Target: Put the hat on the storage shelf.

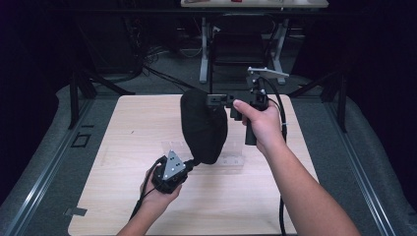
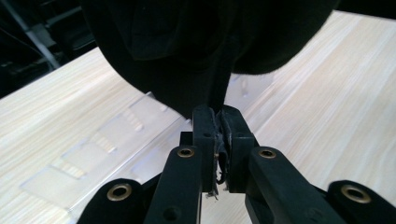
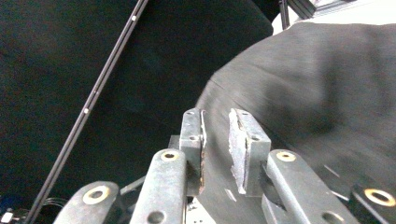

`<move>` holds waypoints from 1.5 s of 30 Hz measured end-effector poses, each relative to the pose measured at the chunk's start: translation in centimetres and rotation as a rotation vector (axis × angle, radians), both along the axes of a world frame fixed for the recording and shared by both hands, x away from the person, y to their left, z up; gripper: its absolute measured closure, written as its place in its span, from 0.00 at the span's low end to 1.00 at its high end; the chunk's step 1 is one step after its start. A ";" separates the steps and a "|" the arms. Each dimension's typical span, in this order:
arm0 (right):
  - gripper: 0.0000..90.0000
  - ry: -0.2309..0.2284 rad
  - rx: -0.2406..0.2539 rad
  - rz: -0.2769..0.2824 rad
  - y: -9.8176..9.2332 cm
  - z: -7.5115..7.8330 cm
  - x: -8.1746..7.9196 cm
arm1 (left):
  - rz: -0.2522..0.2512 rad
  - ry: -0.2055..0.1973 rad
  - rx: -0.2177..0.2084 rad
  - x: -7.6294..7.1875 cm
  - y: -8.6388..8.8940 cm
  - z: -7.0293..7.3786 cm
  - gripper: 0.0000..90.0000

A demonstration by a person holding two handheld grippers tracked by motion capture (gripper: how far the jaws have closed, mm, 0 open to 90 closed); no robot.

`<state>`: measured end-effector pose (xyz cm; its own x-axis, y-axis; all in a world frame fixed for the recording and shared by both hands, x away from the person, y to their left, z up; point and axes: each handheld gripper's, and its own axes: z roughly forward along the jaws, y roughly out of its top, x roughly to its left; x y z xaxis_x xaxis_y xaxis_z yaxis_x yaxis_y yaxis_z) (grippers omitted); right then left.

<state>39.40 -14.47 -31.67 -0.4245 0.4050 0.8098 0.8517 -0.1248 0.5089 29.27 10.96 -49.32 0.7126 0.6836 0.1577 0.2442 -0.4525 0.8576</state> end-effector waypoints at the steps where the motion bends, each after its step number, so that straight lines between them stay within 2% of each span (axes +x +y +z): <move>1: 0.84 -0.003 -0.004 -0.001 -0.1 0.0 -0.1 | 0.007 0.002 0.000 0.0 0.2 -0.2 0.96; 6: 0.84 -0.012 -0.035 -0.005 -0.7 0.0 -0.3 | 0.026 0.021 0.009 0.2 0.8 -0.9 0.96; 9: 0.84 -0.012 -0.044 -0.012 -1.0 0.0 -0.3 | 0.042 0.036 0.033 0.4 1.2 -1.6 0.96; 13: 0.84 -0.015 -0.045 -0.017 -1.3 0.1 -0.4 | 0.057 0.046 0.008 0.4 1.6 -2.1 0.95; 20: 0.82 -0.023 -0.063 -0.025 -1.7 0.2 -0.6 | 0.062 0.055 -0.001 0.2 2.1 -2.7 0.95; 24: 0.82 -0.026 -0.067 -0.032 -2.0 0.3 -0.8 | 0.071 0.066 -0.033 0.3 2.5 -3.1 0.95; 32: 0.82 -0.035 -0.082 -0.051 -2.7 0.5 -1.0 | 0.073 0.071 -0.049 0.1 2.5 -3.2 0.93; 35: 0.81 -0.044 -0.098 -0.065 -3.0 0.5 -1.2 | 0.073 0.080 -0.072 0.1 2.8 -3.2 0.85; 36: 0.81 -0.045 -0.102 -0.064 -3.2 0.6 -1.3 | 0.079 0.088 -0.099 0.0 2.9 -3.1 0.82; 42: 0.79 -0.063 -0.137 -0.086 -3.9 0.8 -1.7 | 0.095 0.124 -0.175 -0.1 3.7 -2.8 0.65; 45: 0.78 -0.068 -0.139 -0.096 -4.4 0.8 -2.0 | 0.096 0.139 -0.182 -0.2 4.3 -2.7 0.60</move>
<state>37.41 -18.84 -30.90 -0.4302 0.5523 0.7141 0.8027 -0.1280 0.5825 29.07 15.22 -51.98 0.6489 0.7577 -0.0691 0.4000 -0.2625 0.8781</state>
